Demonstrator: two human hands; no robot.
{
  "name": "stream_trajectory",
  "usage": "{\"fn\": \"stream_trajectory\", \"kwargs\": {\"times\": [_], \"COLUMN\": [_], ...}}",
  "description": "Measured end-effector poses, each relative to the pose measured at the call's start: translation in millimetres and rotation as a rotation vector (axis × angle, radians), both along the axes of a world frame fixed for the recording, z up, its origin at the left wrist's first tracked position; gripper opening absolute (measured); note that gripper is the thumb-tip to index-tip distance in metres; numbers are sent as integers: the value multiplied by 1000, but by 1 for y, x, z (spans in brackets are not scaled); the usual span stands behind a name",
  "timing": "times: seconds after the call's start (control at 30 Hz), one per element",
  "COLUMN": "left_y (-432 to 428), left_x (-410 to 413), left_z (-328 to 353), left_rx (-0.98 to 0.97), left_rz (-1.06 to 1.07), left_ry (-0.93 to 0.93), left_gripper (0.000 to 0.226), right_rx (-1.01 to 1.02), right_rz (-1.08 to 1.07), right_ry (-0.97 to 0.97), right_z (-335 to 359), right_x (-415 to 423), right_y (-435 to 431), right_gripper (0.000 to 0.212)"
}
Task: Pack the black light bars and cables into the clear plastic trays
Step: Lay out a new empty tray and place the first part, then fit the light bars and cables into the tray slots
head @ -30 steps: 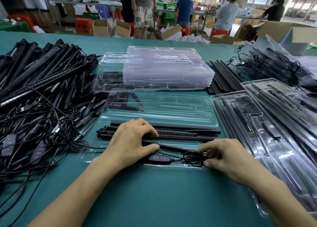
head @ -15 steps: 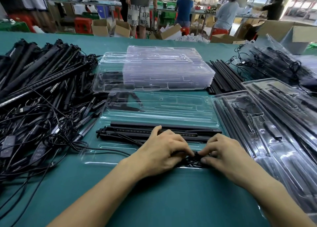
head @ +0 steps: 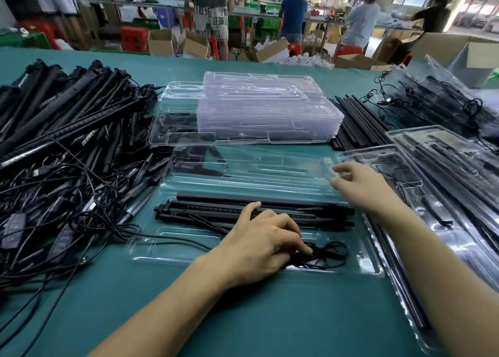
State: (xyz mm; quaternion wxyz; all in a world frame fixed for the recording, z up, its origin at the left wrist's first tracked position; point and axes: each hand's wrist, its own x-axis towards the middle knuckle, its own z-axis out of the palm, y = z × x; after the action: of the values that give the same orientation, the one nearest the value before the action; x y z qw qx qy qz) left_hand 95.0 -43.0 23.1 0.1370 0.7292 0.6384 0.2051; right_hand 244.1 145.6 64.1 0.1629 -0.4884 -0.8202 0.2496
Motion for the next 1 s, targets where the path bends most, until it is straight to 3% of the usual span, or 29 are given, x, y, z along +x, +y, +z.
{"fn": "stream_trajectory", "kwargs": {"times": [0.1, 0.2, 0.37, 0.67, 0.87, 1.0], "left_y": [-1, -1, -3, -5, -4, -4], "left_x": [0, 2, 4, 4, 6, 4], "left_z": [1, 2, 4, 4, 3, 1], "left_rx": [2, 1, -3, -6, -2, 22], "left_rz": [0, 0, 11, 9, 2, 2], "left_ry": [-8, -11, -15, -46, -47, -38], "left_gripper": [30, 29, 30, 30, 29, 28], "right_rx": [-153, -229, -309, -403, -389, -407], "right_rz": [-69, -98, -218, -348, -250, -40], "right_ry": [19, 91, 221, 537, 763, 956], "right_z": [-5, -9, -8, 13, 23, 38], "right_x": [-26, -43, -59, -46, -29, -14], "right_y": [24, 38, 53, 66, 67, 53], "right_gripper": [56, 51, 65, 30, 34, 20]}}
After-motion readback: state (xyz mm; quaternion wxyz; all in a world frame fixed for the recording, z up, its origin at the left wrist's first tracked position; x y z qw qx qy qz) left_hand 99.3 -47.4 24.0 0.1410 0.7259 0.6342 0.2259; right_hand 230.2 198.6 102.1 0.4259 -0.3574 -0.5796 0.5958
